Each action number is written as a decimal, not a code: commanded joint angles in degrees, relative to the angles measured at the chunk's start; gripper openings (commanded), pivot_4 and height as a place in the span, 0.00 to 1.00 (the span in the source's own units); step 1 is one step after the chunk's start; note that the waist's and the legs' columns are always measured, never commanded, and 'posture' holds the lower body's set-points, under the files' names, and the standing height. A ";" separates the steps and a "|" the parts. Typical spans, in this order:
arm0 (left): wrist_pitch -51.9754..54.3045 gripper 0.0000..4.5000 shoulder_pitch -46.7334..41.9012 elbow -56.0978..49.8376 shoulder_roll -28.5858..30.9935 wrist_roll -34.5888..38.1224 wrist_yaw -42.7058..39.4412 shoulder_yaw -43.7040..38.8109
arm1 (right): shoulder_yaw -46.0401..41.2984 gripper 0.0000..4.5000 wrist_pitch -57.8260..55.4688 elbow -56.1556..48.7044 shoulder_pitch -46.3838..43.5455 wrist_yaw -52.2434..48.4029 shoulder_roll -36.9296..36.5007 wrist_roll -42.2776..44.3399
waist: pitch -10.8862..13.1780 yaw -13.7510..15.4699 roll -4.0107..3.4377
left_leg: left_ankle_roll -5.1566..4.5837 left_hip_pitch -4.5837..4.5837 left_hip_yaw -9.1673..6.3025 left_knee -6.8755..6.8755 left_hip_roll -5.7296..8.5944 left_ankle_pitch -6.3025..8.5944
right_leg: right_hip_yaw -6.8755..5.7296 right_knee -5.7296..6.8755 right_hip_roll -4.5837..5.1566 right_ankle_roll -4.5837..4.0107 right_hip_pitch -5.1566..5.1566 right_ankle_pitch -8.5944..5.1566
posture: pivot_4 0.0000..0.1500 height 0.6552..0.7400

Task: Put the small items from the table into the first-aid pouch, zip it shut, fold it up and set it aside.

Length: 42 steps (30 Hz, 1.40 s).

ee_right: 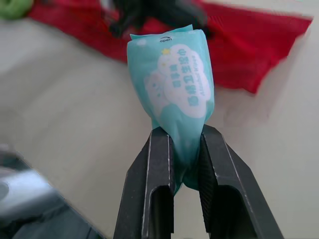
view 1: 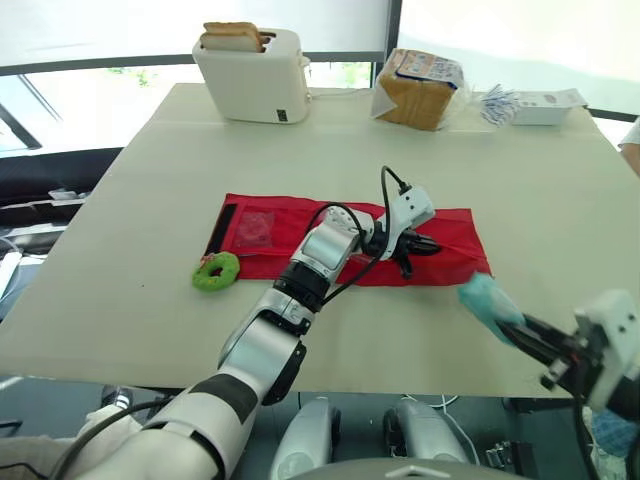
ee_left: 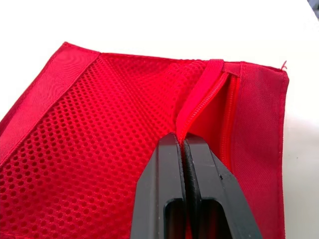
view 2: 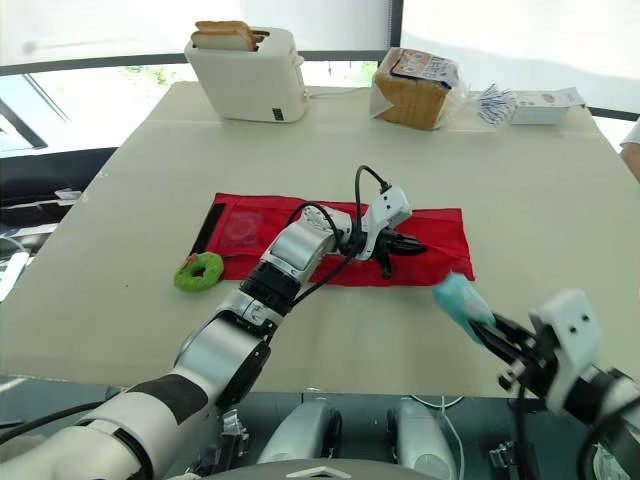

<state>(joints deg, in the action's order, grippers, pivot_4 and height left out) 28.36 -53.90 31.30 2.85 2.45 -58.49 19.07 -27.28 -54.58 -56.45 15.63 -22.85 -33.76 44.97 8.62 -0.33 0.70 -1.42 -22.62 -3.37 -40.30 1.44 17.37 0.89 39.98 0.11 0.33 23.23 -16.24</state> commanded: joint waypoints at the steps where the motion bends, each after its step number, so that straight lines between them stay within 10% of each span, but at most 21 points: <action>1: 0.10 0.00 -0.14 -5.06 -0.38 1.29 -1.37 0.75 | 11.96 0.02 -7.22 5.53 -8.96 11.69 1.25 -6.28 | -0.02 0.37 -0.05 | 0.02 -0.01 -0.07 0.03 0.02 -0.01 | -0.06 -0.01 0.01 -0.01 0.01 -0.01 | 1.00 1.00; 25: 2.46 0.00 -0.81 -6.65 0.57 3.24 -0.63 -1.01 | 26.17 0.02 -18.67 10.93 -19.94 16.12 3.94 -13.96 | -0.05 -0.28 -0.08 | 0.00 -0.27 0.03 0.04 0.00 -0.02 | 0.03 0.06 -0.03 -0.01 0.28 -0.01 | 1.00 1.00; 42: 3.55 0.00 1.73 -9.35 2.03 3.35 -2.93 1.98 | 21.24 0.02 -17.98 22.50 -30.49 28.98 28.53 -21.73 | -0.08 -0.54 -0.13 | 0.02 -0.23 0.03 0.05 0.00 -0.03 | 0.05 0.10 -0.02 -0.02 0.32 0.00 | 1.00 1.00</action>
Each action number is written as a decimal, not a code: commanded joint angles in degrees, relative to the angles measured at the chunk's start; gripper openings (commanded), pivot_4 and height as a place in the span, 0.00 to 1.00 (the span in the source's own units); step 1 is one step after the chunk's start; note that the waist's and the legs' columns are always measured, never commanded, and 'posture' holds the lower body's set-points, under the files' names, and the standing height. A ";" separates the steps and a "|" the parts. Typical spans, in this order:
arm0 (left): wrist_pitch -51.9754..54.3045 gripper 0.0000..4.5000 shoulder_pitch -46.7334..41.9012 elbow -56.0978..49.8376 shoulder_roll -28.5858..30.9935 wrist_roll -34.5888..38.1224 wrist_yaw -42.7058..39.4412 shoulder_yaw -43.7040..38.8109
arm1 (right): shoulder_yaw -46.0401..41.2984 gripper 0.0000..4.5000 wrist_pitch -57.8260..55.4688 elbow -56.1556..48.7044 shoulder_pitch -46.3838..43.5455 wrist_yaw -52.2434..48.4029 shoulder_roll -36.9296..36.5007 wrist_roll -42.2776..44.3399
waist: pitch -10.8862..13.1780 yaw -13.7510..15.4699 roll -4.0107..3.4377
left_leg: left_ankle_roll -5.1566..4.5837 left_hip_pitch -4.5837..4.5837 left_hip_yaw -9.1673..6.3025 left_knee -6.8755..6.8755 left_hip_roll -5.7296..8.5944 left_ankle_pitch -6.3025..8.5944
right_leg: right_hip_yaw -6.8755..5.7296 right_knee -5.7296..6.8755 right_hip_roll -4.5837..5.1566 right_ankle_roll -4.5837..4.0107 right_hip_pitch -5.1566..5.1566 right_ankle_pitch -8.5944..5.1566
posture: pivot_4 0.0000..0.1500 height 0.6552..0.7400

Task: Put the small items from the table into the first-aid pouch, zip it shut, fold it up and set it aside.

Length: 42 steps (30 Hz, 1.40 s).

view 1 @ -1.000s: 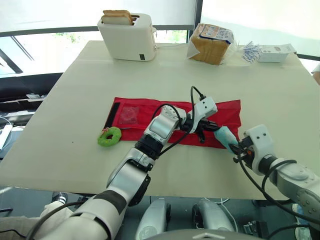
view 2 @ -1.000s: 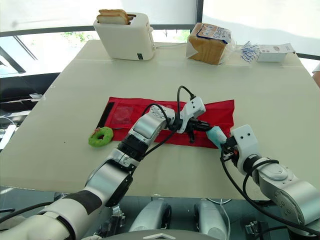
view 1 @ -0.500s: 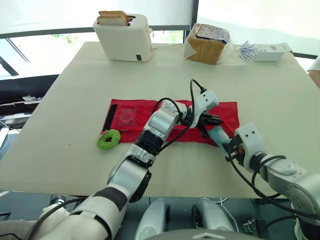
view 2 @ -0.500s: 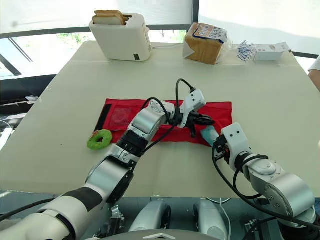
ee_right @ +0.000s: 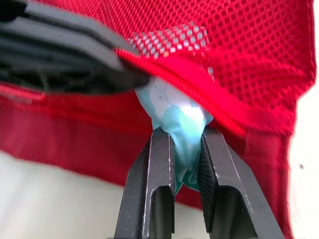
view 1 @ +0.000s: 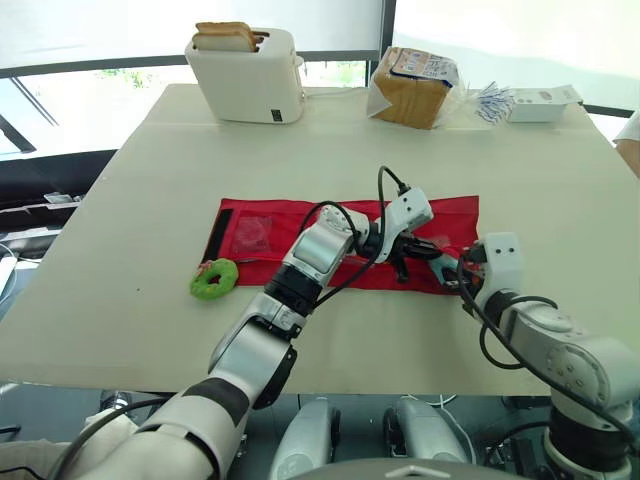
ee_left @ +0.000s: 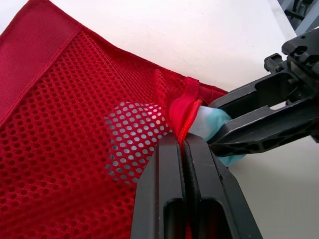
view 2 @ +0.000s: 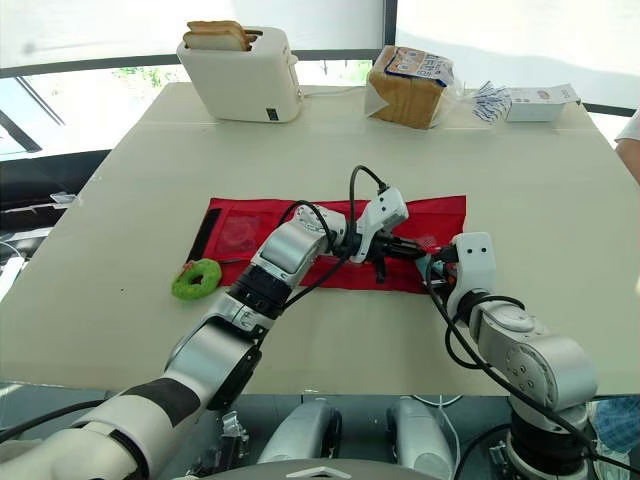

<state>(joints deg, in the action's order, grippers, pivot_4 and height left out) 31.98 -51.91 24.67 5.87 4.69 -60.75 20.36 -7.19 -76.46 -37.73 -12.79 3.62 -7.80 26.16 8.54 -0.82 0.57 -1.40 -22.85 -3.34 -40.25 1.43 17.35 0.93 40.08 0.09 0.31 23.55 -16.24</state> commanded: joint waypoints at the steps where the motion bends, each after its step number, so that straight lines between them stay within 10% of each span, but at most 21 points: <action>1: -0.01 0.00 -0.19 -2.81 -1.05 1.13 -0.75 0.79 | 1.01 0.02 6.39 6.15 -3.12 3.61 3.99 -4.30 | -0.02 -0.03 -0.03 | 0.01 0.00 0.00 0.01 0.00 0.00 | 0.00 0.00 0.00 0.00 0.00 0.00 | 1.00 1.00; 3: -0.03 0.00 -0.18 -2.77 -1.13 1.14 -0.76 0.81 | 0.28 0.02 11.14 9.54 -3.94 4.35 6.16 -5.90 | -0.04 -0.04 -0.06 | 0.01 0.01 0.00 0.02 0.00 0.00 | 0.00 0.00 0.00 0.00 0.01 0.00 | 1.00 1.00; 8: -1.36 0.00 -1.65 0.09 -1.28 0.56 0.11 -0.15 | 1.93 0.47 9.98 4.18 -0.56 -1.95 3.30 -2.87 | -0.05 0.23 -0.07 | 0.01 0.00 0.01 0.01 0.05 0.00 | 0.01 -0.02 0.03 0.00 0.00 0.00 | 1.00 1.00; 16: -2.68 0.00 -2.69 2.23 -1.12 0.45 0.31 -0.51 | 2.37 0.47 8.37 -10.35 9.35 -9.03 -8.70 -1.22 | -0.04 -0.19 -0.14 | -0.02 -0.02 0.00 0.05 0.02 0.01 | 0.01 -0.02 -0.02 0.00 0.01 0.00 | 1.00 1.00; 22: -2.61 0.00 -2.50 1.65 -0.80 0.62 0.20 -0.28 | 1.93 0.01 9.34 -13.79 14.57 -11.09 -9.53 0.49 | -0.04 -0.11 -0.14 | -0.02 -0.02 0.00 0.05 0.01 0.01 | 0.01 -0.02 -0.02 0.01 0.01 0.00 | 1.00 1.00; 36: -1.49 0.00 0.17 -2.78 -0.33 0.51 -0.89 1.76 | 7.45 0.01 28.32 12.05 2.59 -8.99 -7.96 -11.57 | -0.04 0.00 -0.15 | 0.01 -0.01 0.03 0.05 0.02 0.00 | 0.03 -0.06 -0.01 0.00 0.01 0.00 | 1.00 1.00; 42: -4.26 0.00 0.50 -1.41 -1.21 -0.60 1.08 2.30 | 3.86 0.12 25.76 0.94 10.18 -17.33 -11.57 -3.95 | -0.04 0.50 -0.15 | 0.00 -0.07 -0.02 0.05 0.02 0.00 | -0.01 -0.10 0.00 0.00 0.01 0.00 | 1.00 1.00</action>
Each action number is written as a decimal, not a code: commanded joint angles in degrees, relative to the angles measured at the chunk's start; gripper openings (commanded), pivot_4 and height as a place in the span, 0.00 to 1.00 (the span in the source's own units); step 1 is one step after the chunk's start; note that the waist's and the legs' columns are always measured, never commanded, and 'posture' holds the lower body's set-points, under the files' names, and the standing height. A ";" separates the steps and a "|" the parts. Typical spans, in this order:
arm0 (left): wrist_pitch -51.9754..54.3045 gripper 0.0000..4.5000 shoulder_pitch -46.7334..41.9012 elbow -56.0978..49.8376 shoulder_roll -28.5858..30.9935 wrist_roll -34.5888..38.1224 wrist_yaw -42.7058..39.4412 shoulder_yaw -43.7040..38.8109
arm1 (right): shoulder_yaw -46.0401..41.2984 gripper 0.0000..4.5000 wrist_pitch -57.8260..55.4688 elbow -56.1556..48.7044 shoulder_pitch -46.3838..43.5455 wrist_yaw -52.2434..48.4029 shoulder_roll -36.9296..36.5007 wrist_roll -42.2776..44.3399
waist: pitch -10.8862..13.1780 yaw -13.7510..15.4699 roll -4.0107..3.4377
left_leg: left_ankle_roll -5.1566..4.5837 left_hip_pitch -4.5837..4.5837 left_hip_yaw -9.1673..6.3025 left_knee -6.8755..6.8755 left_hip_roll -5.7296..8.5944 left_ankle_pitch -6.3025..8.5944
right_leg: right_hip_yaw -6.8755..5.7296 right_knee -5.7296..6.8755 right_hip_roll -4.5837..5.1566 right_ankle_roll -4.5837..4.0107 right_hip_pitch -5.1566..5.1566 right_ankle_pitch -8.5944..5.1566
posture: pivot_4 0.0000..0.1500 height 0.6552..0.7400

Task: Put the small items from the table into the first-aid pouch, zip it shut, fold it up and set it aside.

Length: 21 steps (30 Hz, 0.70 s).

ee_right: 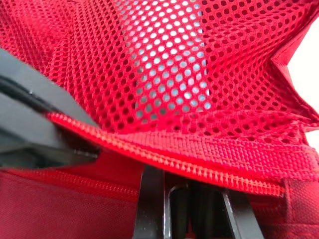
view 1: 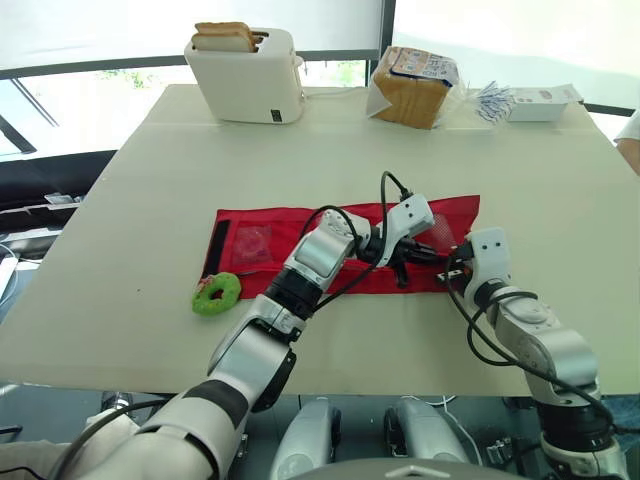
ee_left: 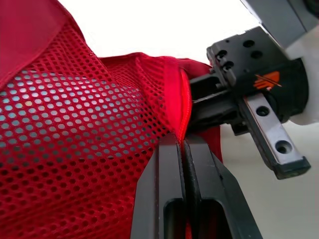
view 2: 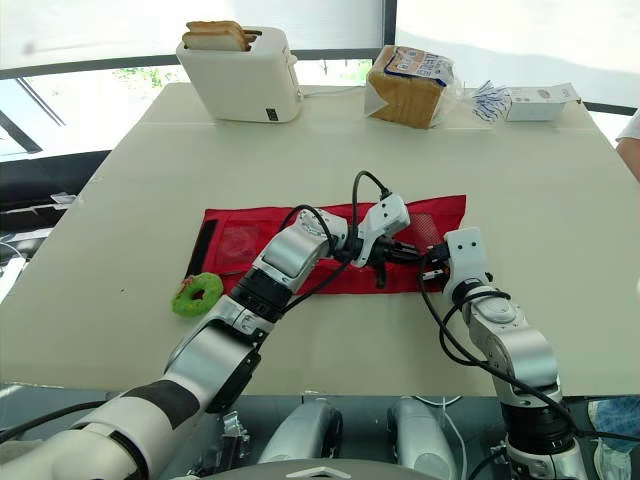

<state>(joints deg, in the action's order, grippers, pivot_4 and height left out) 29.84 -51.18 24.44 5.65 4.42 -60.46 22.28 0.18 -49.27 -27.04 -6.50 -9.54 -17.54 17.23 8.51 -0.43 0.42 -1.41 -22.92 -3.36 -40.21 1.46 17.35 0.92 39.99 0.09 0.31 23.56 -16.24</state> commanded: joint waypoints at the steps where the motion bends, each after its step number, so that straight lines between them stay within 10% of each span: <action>1: -2.43 0.00 -0.15 -1.03 -1.15 -0.38 1.07 0.48 | -4.54 0.19 -2.41 -12.07 5.50 -4.99 -2.34 6.56 | 0.00 0.02 0.00 | -0.01 -0.03 0.00 0.00 0.00 0.00 | 0.00 -0.03 0.00 0.00 0.00 0.00 | 1.00 1.00; 4: -4.20 0.00 1.02 -0.89 -1.51 0.36 -0.04 0.57 | -11.67 0.52 -7.98 -22.71 13.32 -8.76 -4.34 17.07 | 0.00 -0.08 -0.01 | -0.05 -0.02 0.04 -0.01 0.00 0.03 | 0.05 0.00 0.02 0.01 -0.01 0.01 | 1.00 1.00; 9: -4.40 0.35 3.72 -3.89 -0.21 3.47 -4.19 -0.62 | -25.91 0.99 -12.86 -28.37 20.45 -7.44 -5.80 30.31 | 0.00 -0.50 -0.02 | -0.21 0.09 0.00 0.00 -0.04 0.12 | -0.01 0.04 -0.01 0.01 -0.09 0.00 | 1.00 1.00; 14: 3.01 0.87 5.37 -12.86 5.02 12.89 -10.73 -6.35 | -32.65 1.00 -18.04 -21.81 17.04 -1.57 -7.78 36.17 | 0.00 -0.41 -0.02 | -0.13 0.14 0.00 0.00 -0.05 0.07 | -0.01 0.04 -0.01 0.00 -0.11 0.00 | 1.00 1.00; 21: -4.80 0.87 14.84 -19.93 15.14 19.36 -14.92 -16.90 | -31.22 1.00 -21.85 -7.44 7.15 3.04 -8.53 37.82 | -0.05 -0.36 -0.12 | -0.02 0.17 0.08 0.03 -0.07 0.01 | 0.06 0.01 -0.02 -0.01 -0.11 0.00 | 1.00 1.00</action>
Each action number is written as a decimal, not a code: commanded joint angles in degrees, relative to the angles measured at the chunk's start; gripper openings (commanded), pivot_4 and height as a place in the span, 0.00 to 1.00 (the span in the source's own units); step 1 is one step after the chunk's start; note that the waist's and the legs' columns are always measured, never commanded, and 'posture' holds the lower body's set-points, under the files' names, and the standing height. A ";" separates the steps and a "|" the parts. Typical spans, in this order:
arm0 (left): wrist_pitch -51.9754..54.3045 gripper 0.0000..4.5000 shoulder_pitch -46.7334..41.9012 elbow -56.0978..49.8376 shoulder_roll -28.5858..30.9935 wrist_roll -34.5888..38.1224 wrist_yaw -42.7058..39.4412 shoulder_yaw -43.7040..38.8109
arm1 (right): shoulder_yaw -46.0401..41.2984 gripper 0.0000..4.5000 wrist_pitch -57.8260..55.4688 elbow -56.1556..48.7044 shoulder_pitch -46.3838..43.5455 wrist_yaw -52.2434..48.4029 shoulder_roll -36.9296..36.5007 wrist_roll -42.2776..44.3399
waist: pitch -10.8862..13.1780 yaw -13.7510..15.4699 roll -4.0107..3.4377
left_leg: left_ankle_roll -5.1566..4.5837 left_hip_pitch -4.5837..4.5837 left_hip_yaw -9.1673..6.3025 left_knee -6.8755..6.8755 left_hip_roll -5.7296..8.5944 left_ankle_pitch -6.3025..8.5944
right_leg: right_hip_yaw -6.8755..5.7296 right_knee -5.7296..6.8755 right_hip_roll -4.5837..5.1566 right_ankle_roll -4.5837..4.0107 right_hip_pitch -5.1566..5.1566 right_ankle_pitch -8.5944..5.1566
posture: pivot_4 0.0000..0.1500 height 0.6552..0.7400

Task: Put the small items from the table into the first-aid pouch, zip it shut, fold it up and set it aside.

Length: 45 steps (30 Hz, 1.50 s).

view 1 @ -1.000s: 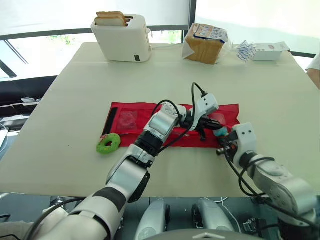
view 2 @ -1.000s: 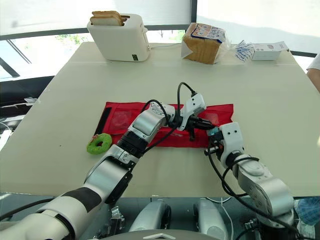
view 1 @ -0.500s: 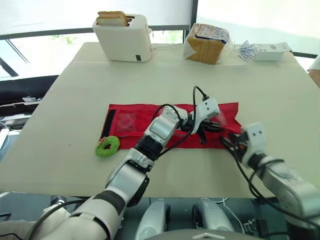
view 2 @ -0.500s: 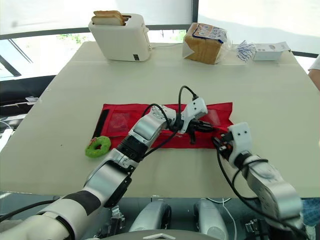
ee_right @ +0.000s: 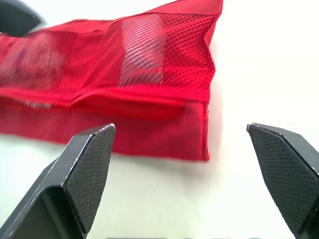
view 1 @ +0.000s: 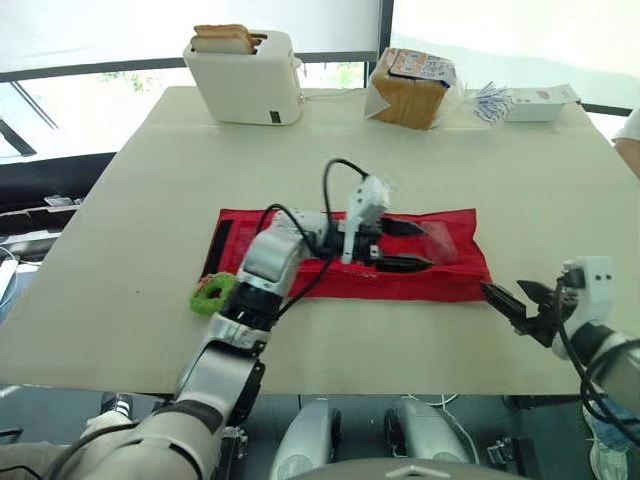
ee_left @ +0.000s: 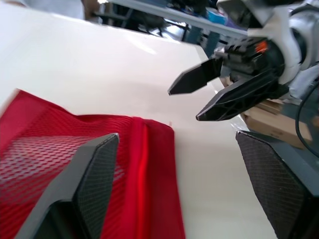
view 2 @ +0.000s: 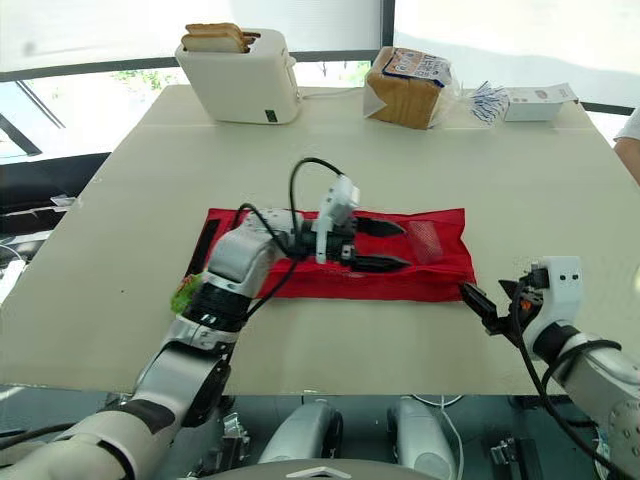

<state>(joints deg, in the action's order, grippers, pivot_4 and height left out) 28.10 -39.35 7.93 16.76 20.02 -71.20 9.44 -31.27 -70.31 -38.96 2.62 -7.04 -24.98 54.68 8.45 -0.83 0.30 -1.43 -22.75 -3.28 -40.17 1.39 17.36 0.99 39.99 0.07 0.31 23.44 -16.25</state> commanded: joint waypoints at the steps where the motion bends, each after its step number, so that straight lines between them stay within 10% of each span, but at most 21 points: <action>1: -2.63 0.87 4.37 -4.04 6.11 5.06 -6.05 -5.03 | 0.39 1.00 -1.08 6.31 -2.83 0.20 -1.35 0.62 | 0.01 0.03 -0.01 | 0.00 0.00 -0.01 0.00 0.00 0.00 | -0.01 -0.02 0.00 0.00 0.00 0.00 | 1.00 1.00; 11: 5.57 0.87 28.37 -21.87 22.21 20.37 -9.54 -19.68 | 4.57 1.00 -2.07 16.67 -10.45 -6.17 -2.78 5.09 | 0.05 -0.16 -0.05 | -0.19 -0.02 -0.02 0.04 -0.02 0.11 | -0.02 -0.09 0.06 -0.01 -0.01 0.00 | 1.00 1.00; 14: 5.71 0.90 33.66 -24.21 25.22 22.17 -8.75 -23.19 | 4.47 0.84 -1.04 17.27 -11.39 -6.24 -3.47 4.79 | 0.07 -0.03 -0.09 | -0.27 0.01 -0.03 0.06 -0.05 0.15 | -0.04 -0.07 0.05 -0.01 0.00 0.00 | 1.00 1.00; 22: 4.36 0.90 32.31 -24.51 24.29 23.78 -6.33 -21.69 | 3.71 0.01 0.63 16.39 -10.53 -6.08 -6.64 3.72 | 0.09 1.23 -0.12 | -0.29 0.00 -0.05 0.05 -0.01 0.16 | -0.08 -0.11 0.10 0.00 -0.03 0.00 | 1.00 1.00; 33: 6.64 0.90 26.38 -25.62 21.22 25.83 -1.98 -17.56 | -11.68 0.01 3.61 17.99 -0.42 -5.56 -21.65 -5.38 | 0.15 1.96 -0.24 | -0.29 -0.08 -0.03 0.03 0.04 0.16 | -0.10 -0.14 0.13 0.01 -0.04 0.00 | 1.00 1.00; 43: 8.49 0.90 21.42 -24.43 20.65 26.94 -0.37 -15.10 | -8.85 0.01 15.02 30.46 5.40 -18.46 -31.44 -18.15 | 0.16 0.33 -0.25 | -0.30 0.08 0.10 0.07 -0.03 0.16 | 0.01 -0.09 -0.01 0.00 -0.09 0.00 | 1.00 1.00; 45: 9.26 0.90 20.72 -23.96 20.74 26.78 0.70 -15.09 | -8.91 0.16 17.39 29.04 9.14 -22.71 -32.54 -19.75 | 0.17 0.53 -0.26 | -0.30 0.07 0.08 0.07 -0.03 0.17 | 0.00 -0.11 0.00 0.00 -0.09 0.00 | 1.00 1.00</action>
<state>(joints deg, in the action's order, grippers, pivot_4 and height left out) 36.88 -17.94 -15.25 37.15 45.47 -71.16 -4.98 -39.09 -55.59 -8.21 10.55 -26.52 -56.25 36.61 8.62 -0.30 0.04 -1.73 -22.70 -3.23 -40.10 1.36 17.53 0.97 39.86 0.07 0.31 23.35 -16.25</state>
